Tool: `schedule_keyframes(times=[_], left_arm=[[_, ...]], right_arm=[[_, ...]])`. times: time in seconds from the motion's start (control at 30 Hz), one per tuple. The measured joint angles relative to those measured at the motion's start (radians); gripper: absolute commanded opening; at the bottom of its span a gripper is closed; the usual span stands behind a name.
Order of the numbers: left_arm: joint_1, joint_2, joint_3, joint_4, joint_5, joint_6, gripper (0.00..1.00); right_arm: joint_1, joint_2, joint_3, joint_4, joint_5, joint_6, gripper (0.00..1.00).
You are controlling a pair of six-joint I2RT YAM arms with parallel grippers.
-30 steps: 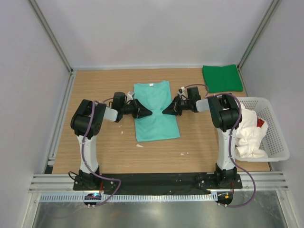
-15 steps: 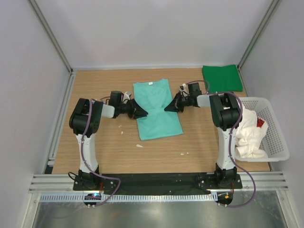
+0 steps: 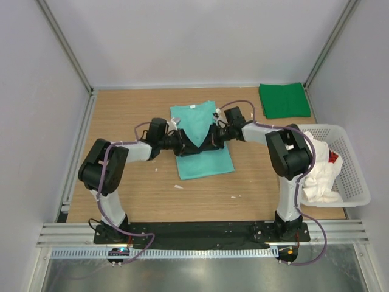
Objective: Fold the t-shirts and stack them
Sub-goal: Fold the tshirt
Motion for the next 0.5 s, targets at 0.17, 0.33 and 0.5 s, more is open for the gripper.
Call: schedule_keyframes(times=[0.17,0.33,0.5], left_arm=[[-0.038,0.027,-0.221,0.116,-0.024,-0.103,0.15],[-0.037,0.026,-0.381,0.195,-0.04,-0.137,0.11],[-0.037,-0.021,-0.463,0.238,-0.058,-0.142,0.08]], right_arm=[[0.02,-0.002,-0.192,0.059,-0.018,0.032,0.04],[-0.019,-0.002,-0.27,0.098,-0.056,0.029,0.04],[-0.06,-0.04,-0.349,0.134,-0.084,0.024,0.04]])
